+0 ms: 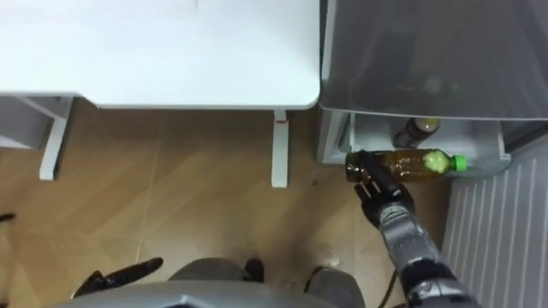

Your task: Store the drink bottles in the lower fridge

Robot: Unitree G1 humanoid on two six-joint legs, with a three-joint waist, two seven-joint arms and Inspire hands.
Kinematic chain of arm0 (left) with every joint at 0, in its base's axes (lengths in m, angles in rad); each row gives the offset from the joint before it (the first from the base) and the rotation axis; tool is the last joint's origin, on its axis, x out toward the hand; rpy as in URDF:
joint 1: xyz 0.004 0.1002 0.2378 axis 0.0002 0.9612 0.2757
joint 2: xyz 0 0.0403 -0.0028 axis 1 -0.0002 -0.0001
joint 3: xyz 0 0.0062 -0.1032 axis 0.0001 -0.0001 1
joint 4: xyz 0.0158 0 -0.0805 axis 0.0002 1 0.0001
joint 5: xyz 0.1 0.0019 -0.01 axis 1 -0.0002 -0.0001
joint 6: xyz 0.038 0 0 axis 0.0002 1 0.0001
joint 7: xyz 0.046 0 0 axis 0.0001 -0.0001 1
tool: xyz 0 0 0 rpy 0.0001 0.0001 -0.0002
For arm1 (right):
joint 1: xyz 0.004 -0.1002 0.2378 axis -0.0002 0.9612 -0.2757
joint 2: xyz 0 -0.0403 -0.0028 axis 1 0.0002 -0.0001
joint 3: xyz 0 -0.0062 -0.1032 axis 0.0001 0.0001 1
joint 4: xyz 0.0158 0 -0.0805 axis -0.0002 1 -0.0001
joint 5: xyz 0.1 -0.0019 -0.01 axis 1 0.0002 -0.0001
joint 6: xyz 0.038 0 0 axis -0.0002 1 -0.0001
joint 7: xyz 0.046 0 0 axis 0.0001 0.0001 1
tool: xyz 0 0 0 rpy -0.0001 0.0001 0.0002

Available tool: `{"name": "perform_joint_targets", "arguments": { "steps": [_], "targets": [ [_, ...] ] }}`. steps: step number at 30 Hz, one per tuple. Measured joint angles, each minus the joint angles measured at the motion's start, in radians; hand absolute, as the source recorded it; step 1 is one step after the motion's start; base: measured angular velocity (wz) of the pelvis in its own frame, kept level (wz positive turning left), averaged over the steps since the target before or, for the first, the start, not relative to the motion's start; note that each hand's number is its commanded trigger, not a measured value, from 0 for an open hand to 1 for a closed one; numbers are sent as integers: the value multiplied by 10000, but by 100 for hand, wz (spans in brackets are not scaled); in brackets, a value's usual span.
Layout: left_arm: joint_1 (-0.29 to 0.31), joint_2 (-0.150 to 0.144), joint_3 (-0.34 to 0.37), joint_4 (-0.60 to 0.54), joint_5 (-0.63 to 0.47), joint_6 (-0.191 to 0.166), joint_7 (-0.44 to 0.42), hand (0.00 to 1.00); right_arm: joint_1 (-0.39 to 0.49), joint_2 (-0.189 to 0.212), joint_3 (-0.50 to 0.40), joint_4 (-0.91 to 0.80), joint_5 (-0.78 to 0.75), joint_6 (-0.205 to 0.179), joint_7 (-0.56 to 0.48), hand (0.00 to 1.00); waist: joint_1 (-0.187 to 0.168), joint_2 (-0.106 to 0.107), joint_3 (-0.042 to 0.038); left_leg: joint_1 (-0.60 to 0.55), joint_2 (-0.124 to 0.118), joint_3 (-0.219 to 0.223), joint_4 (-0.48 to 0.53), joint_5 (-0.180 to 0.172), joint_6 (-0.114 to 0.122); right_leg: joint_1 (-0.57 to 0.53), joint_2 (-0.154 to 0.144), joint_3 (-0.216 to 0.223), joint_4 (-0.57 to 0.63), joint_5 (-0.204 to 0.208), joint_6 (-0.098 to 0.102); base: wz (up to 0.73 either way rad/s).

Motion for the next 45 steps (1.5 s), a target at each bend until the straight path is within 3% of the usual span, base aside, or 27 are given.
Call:
{"name": "perform_joint_targets", "arguments": {
  "steps": [3,8,13,23,28,36,45],
  "targets": [
    [-482,78,-211,551,-39,101,-226,0,-651,-44,36,555,-201,1,14,100,177,-4,18,-904,-24,29,541,-1,1,-1010,-133,-13,727,-94,-80,0],
    [-1041,322,-440,981,-47,166,-399,0,-1470,-139,480,1158,-463,21,207,100,565,-14,127,-2511,-55,30,1651,-78,-28,-2707,-322,117,2096,-416,-293,3],
    [-1168,686,-622,1006,150,170,-386,0,-2069,-241,524,1230,-605,25,228,100,760,-96,172,-4141,-29,1,2764,-140,-153,-4314,-413,108,3215,-624,-481,8],
    [-1282,793,-1227,525,756,153,-160,0,-3308,-607,584,1037,-893,6,64,100,1183,-122,180,-7022,24,-280,4332,-82,-406,-7020,-532,-124,4703,-724,-832,7],
    [-1454,891,-1342,440,744,58,-57,0,-3815,-915,932,836,-1364,2,-143,100,1424,-122,180,-7640,21,-286,4670,-101,-428,-7626,-561,-113,5035,-712,-890,0],
    [-1516,936,-1970,333,745,-68,-46,0,-4146,-991,1189,6,-3472,1,-465,100,1437,-72,190,-7886,-3,-313,4864,-179,-425,-7827,-660,-202,5207,-779,-890,1],
    [-1516,1025,-2217,280,722,22,-46,0,-4412,-1487,1641,-420,-4665,13,-693,100,1532,-57,195,-7916,-6,-246,4786,-221,-376,-7888,-722,-182,5199,-780,-973,0]
  ]
}}
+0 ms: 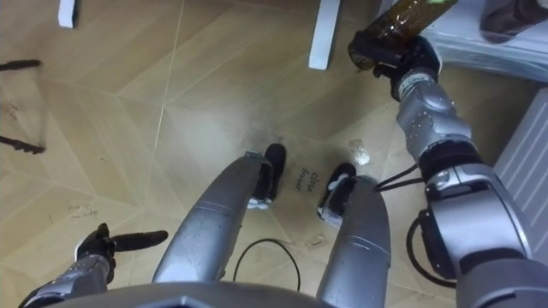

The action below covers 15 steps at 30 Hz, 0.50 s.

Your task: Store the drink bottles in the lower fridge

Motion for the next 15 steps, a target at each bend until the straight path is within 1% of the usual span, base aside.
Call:
{"name": "perform_joint_targets", "arguments": {
  "steps": [4,6,8,9,12,13,15],
  "targets": [
    [1,84,-369,-57,-17,16,-15,0,-3,4,268,1,399,17,6,100,9,-1,0,6,2,38,-5,-4,48,-13,-31,-14,0,-36,-30,0],
    [12,153,-378,-110,-20,34,-40,0,-3,-6,294,2,1254,21,20,100,-1,-2,1,5,0,43,-25,-11,58,-16,-56,-20,1,-65,-26,2],
    [11,249,-364,-132,-10,-1,-38,0,-8,-109,287,2,2308,20,88,100,0,-6,3,6,-8,52,-75,-17,74,-28,-103,-18,0,-84,-7,5],
    [11,272,-364,-132,-10,-1,-38,0,-8,-133,282,5,2500,20,124,100,0,-7,3,7,-13,56,-78,-20,79,-28,-107,-15,-1,-89,0,0],
    [12,330,-353,-142,-18,-17,-26,0,-41,-304,220,149,3069,22,433,100,-22,-56,35,13,-41,96,-112,-22,95,-31,-148,3,1,-111,41,1],
    [16,351,-356,-186,-18,-15,-8,0,-44,-337,123,201,3464,26,516,100,-92,-93,59,10,-45,99,-117,-24,98,-28,-162,-9,0,-116,48,4],
    [47,365,-358,-331,-67,-4,65,0,-45,-357,-34,204,4106,64,539,100,-117,-160,101,-5,-36,111,-120,-28,105,-36,-164,-19,-6,-133,54,2]
  ]
}}
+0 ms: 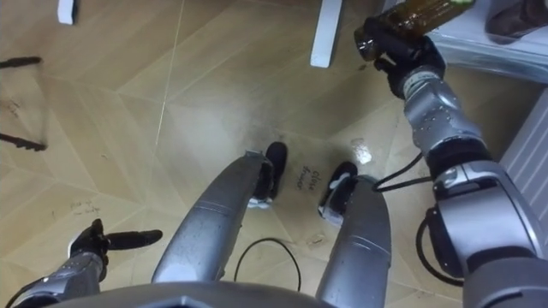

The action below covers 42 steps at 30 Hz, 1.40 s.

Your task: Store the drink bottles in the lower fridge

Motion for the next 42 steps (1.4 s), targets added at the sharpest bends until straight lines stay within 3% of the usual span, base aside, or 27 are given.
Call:
{"name": "perform_joint_targets", "arguments": {
  "steps": [4,7,13,22,28,33,35,38,42],
  "targets": [
    [159,26,-10,-508,-358,-28,103,0,-170,-18,-47,32,1389,372,168,100,-136,-125,10,-63,-2,47,-3,-11,19,-83,-3,26,-6,-4,9,0],
    [288,31,-10,-579,-354,-56,272,0,-431,-18,-312,122,2152,777,176,100,-382,-132,4,-125,-162,39,-33,17,68,-148,-123,7,44,-20,38,8],
    [480,76,18,-1068,-557,-43,748,0,-736,-18,-1039,484,3049,1206,134,100,-501,-138,-2,-137,-244,90,-34,47,196,-155,-276,36,76,-28,195,3],
    [480,135,15,-1411,-633,-73,1249,0,-1084,-53,-1764,1107,3729,1266,46,100,-714,-133,-10,-123,-673,185,-259,246,519,-224,-675,76,168,-21,488,9],
    [493,412,19,-1412,-627,-86,1379,0,-1369,-184,-2014,1581,3950,1437,-164,100,-741,-133,-10,-89,-817,196,-254,280,647,-228,-700,294,194,-10,745,3],
    [533,435,17,-1412,-622,-100,1404,0,-1394,-338,-2015,1589,3977,1555,-165,100,-808,-138,-12,-87,-904,209,-252,297,740,-228,-798,323,206,8,843,1],
    [539,435,17,-1414,-628,-101,1436,0,-1421,-500,-2017,1586,3984,1553,-173,100,-837,-142,-13,-86,-926,217,-251,300,765,-232,-820,339,206,16,870,0],
    [539,435,29,-1418,-650,-108,1596,0,-1454,-1049,-2163,1591,4010,1512,-268,100,-871,-183,-29,-86,-941,222,-255,299,792,-228,-814,367,190,36,906,0],
    [553,557,34,-1507,-742,-188,1824,0,-1580,-1993,-2495,1947,4065,1200,-503,100,-911,-387,-22,-12,-878,284,-320,301,796,-191,-723,428,117,78,881,-6]
  ]
}}
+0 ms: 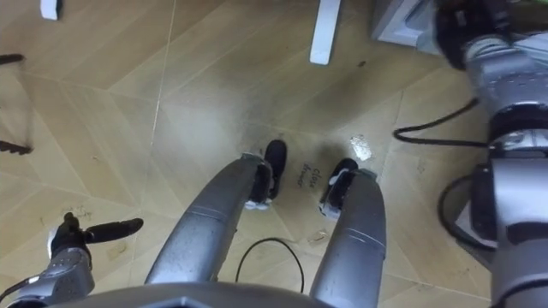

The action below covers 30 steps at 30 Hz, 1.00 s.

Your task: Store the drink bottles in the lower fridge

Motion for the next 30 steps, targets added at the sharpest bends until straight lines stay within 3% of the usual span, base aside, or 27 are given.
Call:
{"name": "perform_joint_targets", "arguments": {
  "steps": [1,3,9,10,11,15,26,30],
  "targets": [
    [80,136,10,-50,4,-57,16,0,-24,-103,-20,77,11,-197,-124,100,1,-167,-3,57,79,79,-69,-5,-10,-2,90,78,-63,35,-22,-22],
    [214,260,96,-89,8,-90,16,0,-23,-224,-206,107,22,-342,-288,100,-80,-244,-13,116,213,130,-80,-38,-61,96,242,69,-208,91,-64,-21],
    [249,371,381,-210,12,-77,9,0,4,-459,-188,340,245,-634,-880,100,-222,-272,-16,239,499,193,-169,-74,-156,240,513,30,-503,215,-192,-14],
    [249,412,381,-269,13,-72,1,0,19,-459,-189,359,317,-638,-967,62,-221,-272,-16,244,545,211,-187,-76,-174,241,540,15,-539,234,-224,-10],
    [249,428,381,-289,13,-74,-4,0,21,-459,-189,364,334,-639,-1008,0,-222,-270,-16,247,558,215,-199,-74,-184,241,556,15,-555,253,-256,-8],
    [249,486,395,-294,34,-72,-103,0,23,-459,-191,474,332,-684,-1131,0,-211,-263,-21,310,596,218,-289,-69,-238,274,598,-13,-623,282,-330,-3],
    [256,510,394,-327,61,-72,-466,0,40,-493,-176,723,271,-859,-1369,0,-204,-264,-21,526,581,237,-366,-91,-264,450,602,53,-617,227,-300,0],
    [273,510,392,-330,110,-30,-473,0,41,-639,-177,719,269,-1170,-1254,0,-200,-264,-21,597,582,254,-350,-90,-262,518,609,80,-626,229,-295,0]
  ]
}}
